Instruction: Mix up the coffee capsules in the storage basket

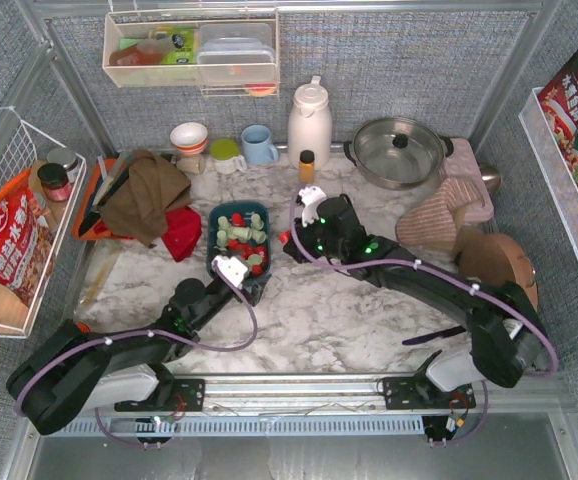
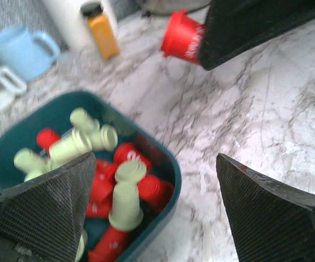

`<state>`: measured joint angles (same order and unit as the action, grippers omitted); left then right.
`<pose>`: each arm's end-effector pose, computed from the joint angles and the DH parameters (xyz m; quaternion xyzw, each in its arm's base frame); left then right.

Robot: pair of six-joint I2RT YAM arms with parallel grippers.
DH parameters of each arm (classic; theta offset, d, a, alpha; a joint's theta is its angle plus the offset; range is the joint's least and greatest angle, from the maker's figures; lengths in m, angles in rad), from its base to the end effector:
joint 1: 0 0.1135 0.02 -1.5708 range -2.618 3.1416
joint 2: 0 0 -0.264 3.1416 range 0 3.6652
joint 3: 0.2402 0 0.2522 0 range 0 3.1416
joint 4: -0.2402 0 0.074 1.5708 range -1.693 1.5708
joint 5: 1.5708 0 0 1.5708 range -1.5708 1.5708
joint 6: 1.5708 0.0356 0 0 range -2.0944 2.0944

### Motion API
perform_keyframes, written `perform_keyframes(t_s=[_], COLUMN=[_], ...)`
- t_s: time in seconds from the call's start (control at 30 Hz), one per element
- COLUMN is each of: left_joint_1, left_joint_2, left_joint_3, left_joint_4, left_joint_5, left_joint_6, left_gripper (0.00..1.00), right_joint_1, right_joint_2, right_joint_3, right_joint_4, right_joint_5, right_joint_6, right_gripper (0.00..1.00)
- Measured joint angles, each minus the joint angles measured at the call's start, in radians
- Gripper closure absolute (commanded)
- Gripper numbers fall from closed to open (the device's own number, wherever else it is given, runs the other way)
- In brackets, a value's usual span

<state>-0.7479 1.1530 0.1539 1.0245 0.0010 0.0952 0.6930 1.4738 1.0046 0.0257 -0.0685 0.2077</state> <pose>0.1506 -0.1397 0.1840 0.2860 0.6368 -0.2299 0.6781 0.2592 0.2184 0.2720 -0.2207 0.8157 0.2585 0.4681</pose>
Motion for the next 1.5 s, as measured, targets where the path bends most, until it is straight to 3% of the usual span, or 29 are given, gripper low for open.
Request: perform_keyframes(t_s=[0.2, 0.53, 0.87, 1.03, 1.3, 1.5], left_joint_1=[-0.086, -0.162, -0.22, -0.232, -0.23, -0.158], left_joint_2=[0.074, 0.161, 0.188, 0.199, 0.184, 0.104], left_joint_3=[0.05, 0.064, 0.08, 0.082, 0.077, 0.135], left_joint_4=[0.106, 0.278, 0.354, 0.354, 0.334, 0.068], left_joint_5=[0.028, 0.025, 0.008, -0.002, -0.147, -0.332], left_joint_6=[0.179, 0.366, 0.447, 0.454, 0.372, 0.148], left_gripper=[0.01, 0.02, 0.44, 0.56, 0.57, 0.56], right_joint_1=[0.016, 0.042, 0.052, 0.051, 0.052, 0.044], right_joint_2=[-0.103, -0.135, -0.116, -0.117, -0.172, -0.251], right_joint_3=[0.0, 0.008, 0.017, 0.017, 0.019, -0.009], right_joint_4=[-0.039, -0.103, -0.127, -0.132, -0.169, -0.209], right_joint_5=[-0.101, -0.197, -0.224, -0.216, -0.142, 0.047], right_joint_6=[0.072, 0.134, 0.148, 0.141, 0.125, 0.042], right_gripper=[0.8, 0.77, 0.72, 0.54, 0.37, 0.29])
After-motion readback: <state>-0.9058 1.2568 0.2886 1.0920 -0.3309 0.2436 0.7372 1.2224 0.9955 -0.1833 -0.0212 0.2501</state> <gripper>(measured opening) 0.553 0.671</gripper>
